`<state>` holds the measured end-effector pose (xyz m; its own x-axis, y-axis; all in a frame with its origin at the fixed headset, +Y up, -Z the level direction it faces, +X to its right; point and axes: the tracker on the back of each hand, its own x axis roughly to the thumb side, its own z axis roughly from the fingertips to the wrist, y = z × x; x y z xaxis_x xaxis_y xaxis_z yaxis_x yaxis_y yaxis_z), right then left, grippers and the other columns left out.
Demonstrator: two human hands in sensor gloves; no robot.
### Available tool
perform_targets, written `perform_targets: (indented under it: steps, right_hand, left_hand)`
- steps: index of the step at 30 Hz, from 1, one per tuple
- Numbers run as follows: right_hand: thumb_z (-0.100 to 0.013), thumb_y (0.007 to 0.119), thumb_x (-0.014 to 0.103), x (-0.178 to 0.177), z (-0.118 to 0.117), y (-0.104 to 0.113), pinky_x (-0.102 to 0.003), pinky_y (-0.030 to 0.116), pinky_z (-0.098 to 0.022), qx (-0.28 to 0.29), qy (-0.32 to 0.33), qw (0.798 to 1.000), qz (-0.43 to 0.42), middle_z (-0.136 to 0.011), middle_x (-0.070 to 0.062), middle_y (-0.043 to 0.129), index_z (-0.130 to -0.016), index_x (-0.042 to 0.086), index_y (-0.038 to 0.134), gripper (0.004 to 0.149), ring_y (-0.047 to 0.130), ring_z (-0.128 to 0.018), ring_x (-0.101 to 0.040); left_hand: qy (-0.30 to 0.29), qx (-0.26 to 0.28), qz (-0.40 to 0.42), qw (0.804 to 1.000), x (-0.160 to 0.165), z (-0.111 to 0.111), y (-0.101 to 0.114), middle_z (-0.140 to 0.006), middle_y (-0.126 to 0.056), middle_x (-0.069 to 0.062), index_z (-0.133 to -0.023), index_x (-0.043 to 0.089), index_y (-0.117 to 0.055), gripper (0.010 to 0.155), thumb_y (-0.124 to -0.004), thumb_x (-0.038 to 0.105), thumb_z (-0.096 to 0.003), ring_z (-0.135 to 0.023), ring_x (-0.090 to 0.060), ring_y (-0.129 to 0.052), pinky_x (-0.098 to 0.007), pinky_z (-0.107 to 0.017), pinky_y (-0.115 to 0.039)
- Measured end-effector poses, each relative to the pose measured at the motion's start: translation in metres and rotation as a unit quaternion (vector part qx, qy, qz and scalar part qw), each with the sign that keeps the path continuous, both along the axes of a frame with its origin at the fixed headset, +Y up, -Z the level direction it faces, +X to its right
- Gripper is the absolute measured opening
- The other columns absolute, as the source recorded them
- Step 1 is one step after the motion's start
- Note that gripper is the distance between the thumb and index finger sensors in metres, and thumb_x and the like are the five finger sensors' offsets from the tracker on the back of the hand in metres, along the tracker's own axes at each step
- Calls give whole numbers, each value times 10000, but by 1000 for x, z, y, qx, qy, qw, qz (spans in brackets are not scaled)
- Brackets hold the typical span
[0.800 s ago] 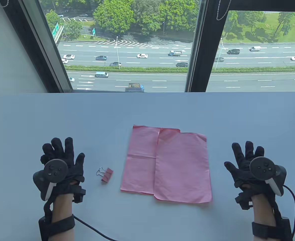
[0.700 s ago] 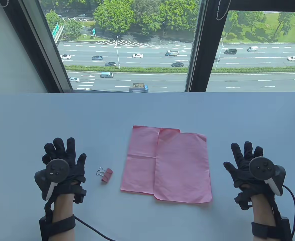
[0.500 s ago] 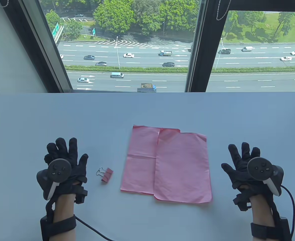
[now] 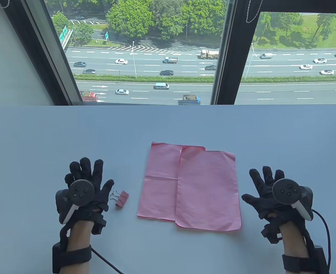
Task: Clip paper with binder clip (Left hand to clip)
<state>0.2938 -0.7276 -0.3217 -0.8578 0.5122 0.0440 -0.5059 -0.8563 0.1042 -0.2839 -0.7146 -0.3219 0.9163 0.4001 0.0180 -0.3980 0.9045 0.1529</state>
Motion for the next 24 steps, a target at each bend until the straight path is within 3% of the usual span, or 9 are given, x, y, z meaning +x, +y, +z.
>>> perform_targets:
  steps: [9, 24]
  right_hand:
    - [-401, 919, 498, -12, -1, -4, -707, 155, -625, -41, 32, 998, 18, -1150, -132, 194, -1102, 305, 407, 889, 51, -954, -515]
    - [-405, 926, 461, -33, -1, -21, -709, 174, -626, -97, 69, 992, 41, -1147, -136, 215, -1100, 284, 415, 881, 78, -955, -525]
  left_hand:
    - [-64, -43, -24, 997, 21, -5, -11, -1218, -188, -37, -1151, 338, -400, 796, -714, 602, -470, -1018, -286, 54, -563, -662, -45]
    - [-114, -86, -61, 988, 51, -8, -26, -1218, -217, -35, -1145, 336, -414, 796, -740, 593, -466, -1025, -287, 30, -561, -672, -65]
